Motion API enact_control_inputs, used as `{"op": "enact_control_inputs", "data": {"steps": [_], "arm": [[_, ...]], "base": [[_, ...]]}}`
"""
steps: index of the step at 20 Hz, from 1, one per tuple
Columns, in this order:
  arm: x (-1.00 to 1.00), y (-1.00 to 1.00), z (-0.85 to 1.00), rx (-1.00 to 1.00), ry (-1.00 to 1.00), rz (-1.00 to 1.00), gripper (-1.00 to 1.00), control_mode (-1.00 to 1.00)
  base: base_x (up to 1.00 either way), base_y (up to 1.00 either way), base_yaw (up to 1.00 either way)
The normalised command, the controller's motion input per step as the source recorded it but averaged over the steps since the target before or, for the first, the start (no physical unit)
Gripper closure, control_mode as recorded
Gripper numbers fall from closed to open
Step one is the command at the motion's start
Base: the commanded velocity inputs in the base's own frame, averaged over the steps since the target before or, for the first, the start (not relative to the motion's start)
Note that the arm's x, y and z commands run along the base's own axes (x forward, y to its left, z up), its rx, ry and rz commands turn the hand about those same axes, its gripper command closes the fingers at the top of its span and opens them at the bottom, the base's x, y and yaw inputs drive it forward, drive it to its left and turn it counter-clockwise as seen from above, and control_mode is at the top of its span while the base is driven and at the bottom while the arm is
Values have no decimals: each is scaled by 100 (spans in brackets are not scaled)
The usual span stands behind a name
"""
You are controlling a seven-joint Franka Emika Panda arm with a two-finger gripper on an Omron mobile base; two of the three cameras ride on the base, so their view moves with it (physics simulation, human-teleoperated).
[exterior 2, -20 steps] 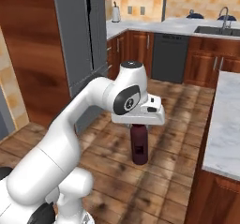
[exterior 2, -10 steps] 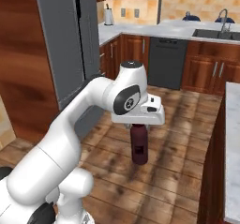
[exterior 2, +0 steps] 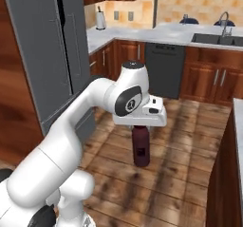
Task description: There is a wine glass and glass cup on the dining counter. Place the wine bottle next to the wine glass and the juice bottle next to the glass cup.
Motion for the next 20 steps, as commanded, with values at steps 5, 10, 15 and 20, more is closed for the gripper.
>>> {"op": "enact_control_inputs", "data": {"steps": [5, 10, 15, 20], "arm": [[0, 0, 0, 0, 0, 0, 100, 100], [0, 0, 0, 0, 0, 0, 100, 100], [0, 0, 0, 0, 0, 0, 100, 100], [0, 0, 0, 0, 0, 0, 100, 100]], "base": [[86, 11, -6], [86, 7, -4], [85, 4, -4], [79, 0, -8]]}}
